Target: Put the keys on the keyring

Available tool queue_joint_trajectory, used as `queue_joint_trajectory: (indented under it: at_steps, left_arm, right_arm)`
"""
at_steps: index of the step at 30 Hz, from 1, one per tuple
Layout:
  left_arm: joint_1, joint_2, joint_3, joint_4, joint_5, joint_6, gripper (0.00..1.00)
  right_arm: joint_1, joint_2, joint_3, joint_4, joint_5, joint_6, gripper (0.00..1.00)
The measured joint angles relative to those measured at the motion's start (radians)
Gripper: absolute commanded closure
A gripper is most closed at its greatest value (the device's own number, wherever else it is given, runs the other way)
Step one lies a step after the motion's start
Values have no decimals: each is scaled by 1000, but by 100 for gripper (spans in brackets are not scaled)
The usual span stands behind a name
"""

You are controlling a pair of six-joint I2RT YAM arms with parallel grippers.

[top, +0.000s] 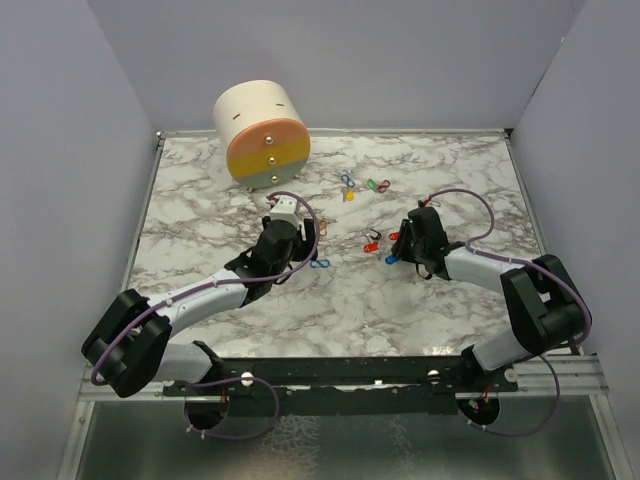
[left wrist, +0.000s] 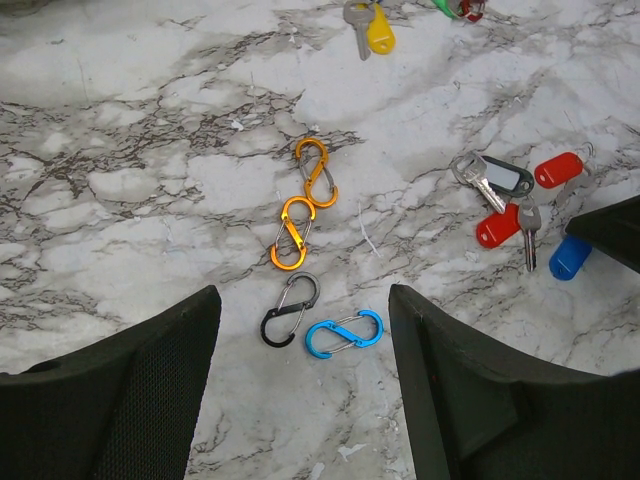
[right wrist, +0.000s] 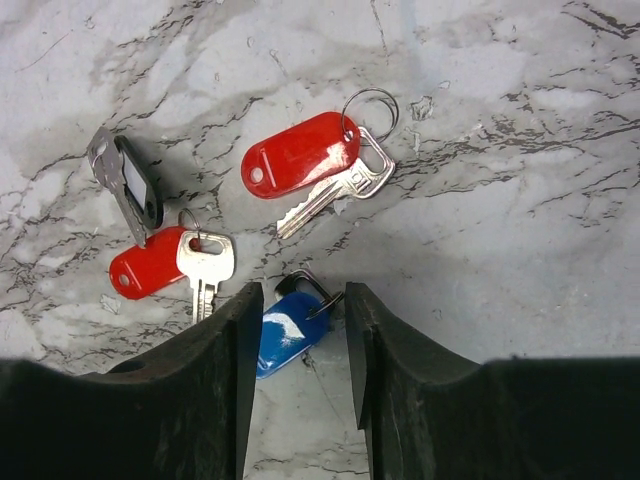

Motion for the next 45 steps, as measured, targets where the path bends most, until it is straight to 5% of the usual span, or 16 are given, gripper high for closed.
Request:
queue_joint_trajectory:
  at_steps: [25, 36, 45]
  left_arm:
    - [0, 4, 0, 4, 0, 0, 30]
    - [0, 17, 0, 5, 0, 0, 30]
    - [0, 24, 0, 13, 5, 0, 30]
  right_arm:
    - [-7, 2, 0, -13, 54, -1, 98]
    - [-8, -87, -14, -48, 71, -18, 99]
    - [-8, -319, -91, 2, 16, -148, 99]
